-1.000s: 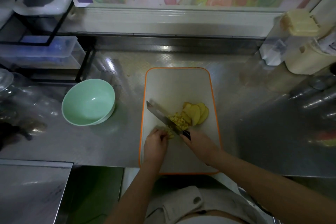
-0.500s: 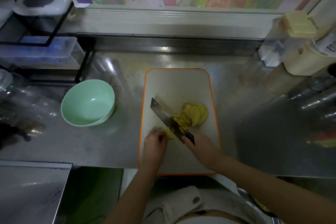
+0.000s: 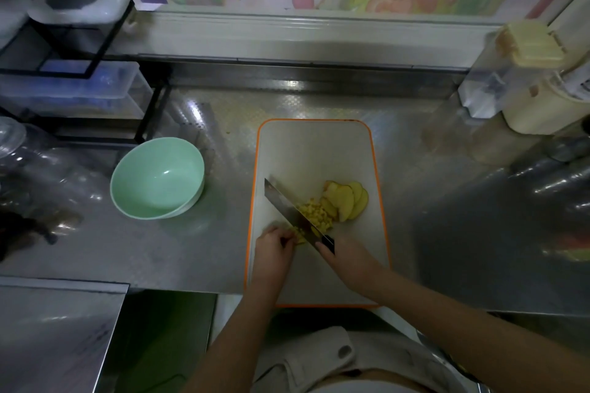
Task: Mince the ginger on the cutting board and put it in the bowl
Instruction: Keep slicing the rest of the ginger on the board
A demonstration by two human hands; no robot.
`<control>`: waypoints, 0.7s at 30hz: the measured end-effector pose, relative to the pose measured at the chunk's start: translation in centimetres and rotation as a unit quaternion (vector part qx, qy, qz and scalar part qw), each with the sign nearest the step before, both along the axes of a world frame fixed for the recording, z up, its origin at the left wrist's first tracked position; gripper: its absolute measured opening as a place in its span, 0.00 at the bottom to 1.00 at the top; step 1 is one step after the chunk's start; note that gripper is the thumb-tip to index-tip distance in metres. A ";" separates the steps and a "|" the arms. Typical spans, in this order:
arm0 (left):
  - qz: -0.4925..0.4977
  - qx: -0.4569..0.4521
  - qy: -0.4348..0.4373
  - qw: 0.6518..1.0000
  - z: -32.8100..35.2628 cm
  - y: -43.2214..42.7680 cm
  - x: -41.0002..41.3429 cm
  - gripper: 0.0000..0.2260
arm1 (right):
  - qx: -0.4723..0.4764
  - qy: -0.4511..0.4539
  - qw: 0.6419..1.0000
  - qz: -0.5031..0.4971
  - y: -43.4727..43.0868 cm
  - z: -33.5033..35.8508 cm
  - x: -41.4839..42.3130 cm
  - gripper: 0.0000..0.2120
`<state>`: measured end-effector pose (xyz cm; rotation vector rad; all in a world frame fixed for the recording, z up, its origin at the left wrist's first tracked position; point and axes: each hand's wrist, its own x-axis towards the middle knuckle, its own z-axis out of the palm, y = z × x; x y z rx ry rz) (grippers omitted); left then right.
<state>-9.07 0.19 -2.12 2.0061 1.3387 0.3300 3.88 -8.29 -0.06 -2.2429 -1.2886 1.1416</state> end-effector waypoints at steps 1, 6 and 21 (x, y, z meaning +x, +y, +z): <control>0.002 0.000 0.000 1.000 0.0 0.0 0.0 0.07 | 0.000 -0.002 1.000 -0.003 0.1 -0.1 -0.2 0.12; 0.009 0.003 -0.002 1.000 -0.2 -0.1 0.0 0.07 | -0.019 -0.017 1.000 -0.012 0.1 -0.5 -0.6 0.12; -0.005 0.023 -0.015 1.000 -0.2 -0.8 -0.3 0.08 | 0.043 -0.026 0.999 -0.012 0.8 0.5 1.2 0.18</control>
